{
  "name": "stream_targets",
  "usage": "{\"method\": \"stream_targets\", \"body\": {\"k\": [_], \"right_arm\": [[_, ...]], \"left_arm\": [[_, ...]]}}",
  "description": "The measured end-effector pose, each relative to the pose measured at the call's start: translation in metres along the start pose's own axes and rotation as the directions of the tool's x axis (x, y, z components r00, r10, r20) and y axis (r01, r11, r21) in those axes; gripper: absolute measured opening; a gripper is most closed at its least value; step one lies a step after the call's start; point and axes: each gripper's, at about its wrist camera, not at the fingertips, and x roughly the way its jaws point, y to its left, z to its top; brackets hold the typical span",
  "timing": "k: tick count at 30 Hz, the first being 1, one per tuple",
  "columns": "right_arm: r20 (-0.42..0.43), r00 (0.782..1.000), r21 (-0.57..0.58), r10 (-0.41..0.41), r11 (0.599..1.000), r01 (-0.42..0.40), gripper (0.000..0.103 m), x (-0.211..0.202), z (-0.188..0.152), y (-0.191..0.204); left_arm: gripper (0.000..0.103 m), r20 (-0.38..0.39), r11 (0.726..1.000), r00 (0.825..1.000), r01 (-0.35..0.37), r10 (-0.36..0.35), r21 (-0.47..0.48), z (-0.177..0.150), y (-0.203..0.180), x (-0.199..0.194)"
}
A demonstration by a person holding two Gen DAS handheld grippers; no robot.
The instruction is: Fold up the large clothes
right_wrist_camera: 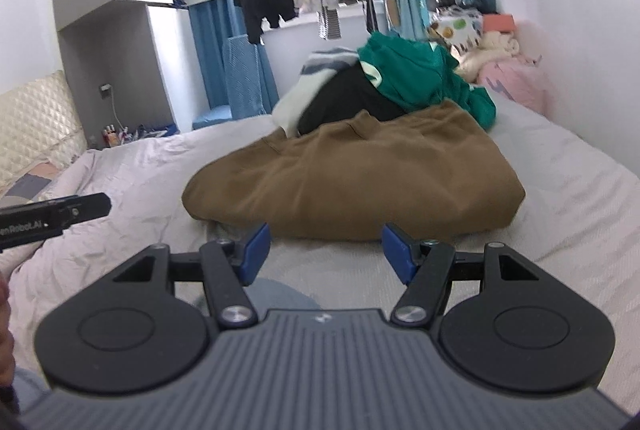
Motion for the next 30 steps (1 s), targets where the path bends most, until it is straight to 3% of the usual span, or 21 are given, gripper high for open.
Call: {"method": "stream_targets", "body": {"k": [24,26,30], "right_arm": [[-0.037,0.999,-0.013,-0.035,0.999,0.034,0.066,0.0054,-0.0080,-0.0096],[-0.028,0.999,-0.021,-0.036,0.999,0.035,0.066,0.0045,-0.0055,-0.0085],[-0.016,0.999,-0.036,-0.035,0.999,0.034,0.066,0.0024,-0.0007,-0.0077]], "left_arm": [[0.058,-0.009,1.000,1.000,-0.014,0.014,-0.016,-0.0073,0.0024,0.0105],[0.059,-0.008,1.000,1.000,-0.016,0.016,-0.016,-0.0074,0.0018,0.0100],[0.071,-0.010,1.000,1.000,-0.016,0.016,-0.021,-0.0073,0.0038,0.0098]]}}
